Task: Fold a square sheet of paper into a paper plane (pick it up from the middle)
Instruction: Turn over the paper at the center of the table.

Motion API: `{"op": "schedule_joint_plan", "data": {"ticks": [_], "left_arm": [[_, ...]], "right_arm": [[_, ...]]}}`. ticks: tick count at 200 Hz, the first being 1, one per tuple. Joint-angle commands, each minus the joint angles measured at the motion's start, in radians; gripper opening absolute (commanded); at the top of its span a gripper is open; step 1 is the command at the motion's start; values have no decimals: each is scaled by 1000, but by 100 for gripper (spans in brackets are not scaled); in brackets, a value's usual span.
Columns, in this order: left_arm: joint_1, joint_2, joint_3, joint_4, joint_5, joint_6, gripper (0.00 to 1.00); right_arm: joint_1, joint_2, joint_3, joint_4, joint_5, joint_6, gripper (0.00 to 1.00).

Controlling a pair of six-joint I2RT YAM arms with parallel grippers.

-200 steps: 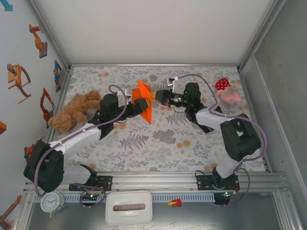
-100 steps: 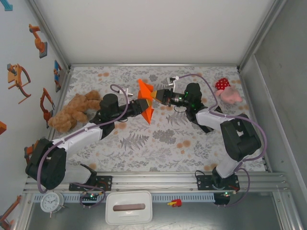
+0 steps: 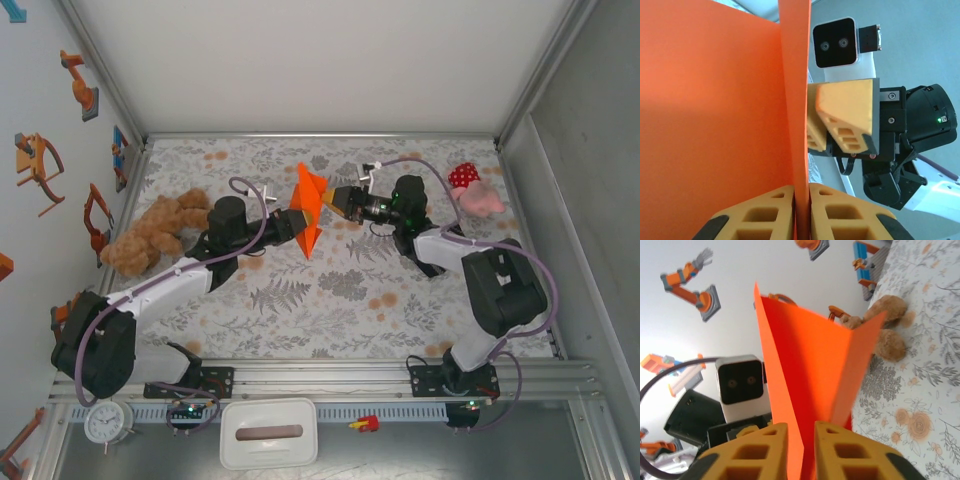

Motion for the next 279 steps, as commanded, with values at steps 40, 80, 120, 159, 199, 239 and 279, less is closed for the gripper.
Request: {"op": "schedule_joint_plan", "data": {"ticks": [40,80,120,159,199,239,279], "left_arm": [[7,-48,67,-260,-99,153,13],[-31,2,248,-745,-411,375,13],[-140,182,464,-1123,-902,499,13],[-231,412,637,-1308,-1272,501,12],[-303,676,794,-1427,-1436,486,12],[-339,872,888,-1436,-1450,485,11],[-357,942,928,-1437,-1394,457,15]], "right_arm": [[-96,-114,-66,-84,22,-93,34],[-108,-266,25,-748,256,-482,37],[-110,-402,83,-1073,545,-667,37],[-112,-460,68,-1151,685,-684,37],[-113,-448,66,-1204,739,-671,36],[-118,-466,54,-1241,822,-651,35],[-121,-485,50,-1247,821,-635,35]]}}
